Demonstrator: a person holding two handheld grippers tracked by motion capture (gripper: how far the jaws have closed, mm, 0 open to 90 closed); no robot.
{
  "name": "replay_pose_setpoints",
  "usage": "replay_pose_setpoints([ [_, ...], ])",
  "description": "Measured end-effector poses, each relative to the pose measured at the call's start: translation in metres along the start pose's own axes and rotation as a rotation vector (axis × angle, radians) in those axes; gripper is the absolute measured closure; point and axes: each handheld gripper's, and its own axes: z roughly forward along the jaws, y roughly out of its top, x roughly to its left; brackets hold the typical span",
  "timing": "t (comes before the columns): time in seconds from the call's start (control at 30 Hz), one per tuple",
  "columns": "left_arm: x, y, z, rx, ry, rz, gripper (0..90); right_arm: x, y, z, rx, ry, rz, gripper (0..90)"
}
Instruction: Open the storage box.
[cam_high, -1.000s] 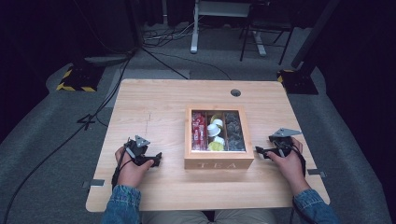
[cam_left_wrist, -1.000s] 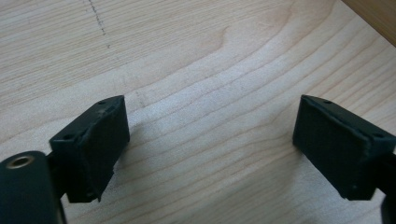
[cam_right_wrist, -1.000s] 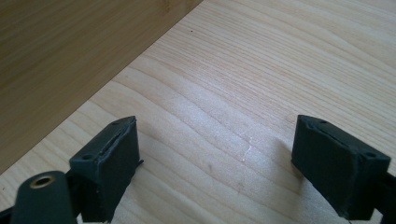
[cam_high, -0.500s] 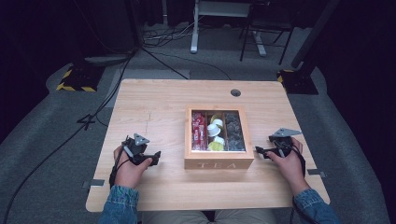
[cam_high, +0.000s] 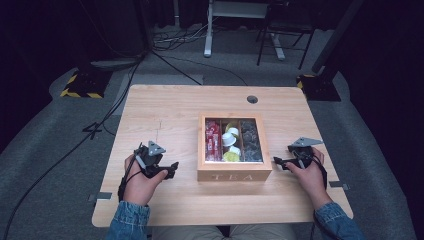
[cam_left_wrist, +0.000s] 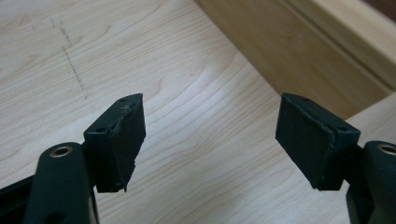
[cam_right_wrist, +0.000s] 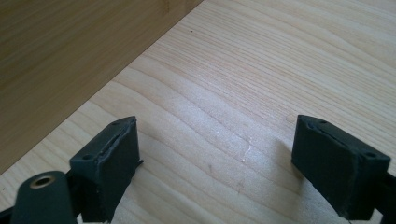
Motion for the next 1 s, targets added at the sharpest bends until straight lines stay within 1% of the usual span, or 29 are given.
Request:
replay_pose_setpoints([
  [0.07, -0.006, 0.004, -0.003, 0.002, -0.009, 0.019, 24.7, 0.0, 0.0, 0.0, 0.0, 0.0, 0.0, 15.1],
  [0.1, -0.009, 0.006, -0.004, 0.003, -0.01, 0.036, 24.7, 0.0, 0.0, 0.0, 0.0, 0.0, 0.0, 15.1],
  [0.13, -0.012, 0.007, -0.005, 0.001, -0.018, 0.04, 24.8, 0.0, 0.0, 0.0, 0.0, -0.001, 0.0, 15.1],
  [0.17, -0.015, 0.009, -0.006, 0.0, -0.026, 0.053, 24.8, 0.0, 0.0, 0.0, 0.0, -0.001, -0.001, 15.1],
  [0.2, -0.017, 0.01, -0.006, -0.003, -0.032, 0.055, 24.8, 0.0, 0.0, 0.0, 0.0, -0.001, -0.001, 15.1],
  [0.27, -0.023, 0.012, -0.009, -0.005, -0.049, 0.068, 24.7, 0.0, 0.0, 0.0, 0.0, -0.001, 0.0, 15.1],
  [0.3, -0.027, 0.014, -0.011, -0.016, -0.067, 0.078, 24.8, 0.0, 0.0, 0.0, 0.0, -0.001, -0.001, 15.1],
  [0.33, -0.027, 0.014, -0.011, -0.016, -0.067, 0.078, 24.7, 0.0, 0.0, 0.0, 0.0, -0.001, -0.001, 15.1],
  [0.4, -0.032, 0.016, -0.012, -0.026, -0.086, 0.077, 24.7, 0.0, 0.0, 0.0, 0.0, -0.001, -0.001, 15.1],
  [0.47, -0.036, 0.017, -0.013, -0.024, -0.103, 0.088, 24.6, 0.0, 0.0, 0.0, 0.0, -0.001, -0.001, 15.1],
  [0.5, -0.039, 0.018, -0.011, -0.023, -0.113, 0.099, 24.6, 0.0, 0.0, 0.0, 0.0, 0.0, -0.001, 15.1],
  [0.57, -0.042, 0.018, -0.01, -0.023, -0.12, 0.098, 24.4, 0.0, 0.0, 0.0, 0.0, -0.001, -0.001, 15.1],
  [0.67, -0.047, 0.018, -0.007, -0.02, -0.155, 0.11, 24.4, 0.0, 0.0, 0.0, 0.0, -0.001, -0.001, 15.1],
  [0.7, -0.049, 0.018, -0.005, -0.02, -0.165, 0.105, 24.4, 0.0, 0.0, 0.0, 0.0, -0.001, -0.001, 15.1],
  [0.83, -0.055, 0.017, 0.004, -0.019, -0.208, 0.126, 24.4, 0.0, 0.0, 0.0, 0.0, -0.001, -0.001, 15.1],
  [0.87, -0.056, 0.016, 0.006, -0.019, -0.211, 0.123, 25.2, 0.0, 0.0, 0.0, 0.0, -0.001, -0.001, 15.1],
  [1.0, -0.062, 0.015, 0.015, -0.007, -0.215, 0.148, 26.3, 0.0, 0.0, 0.0, 0.0, -0.001, -0.001, 15.1],
])
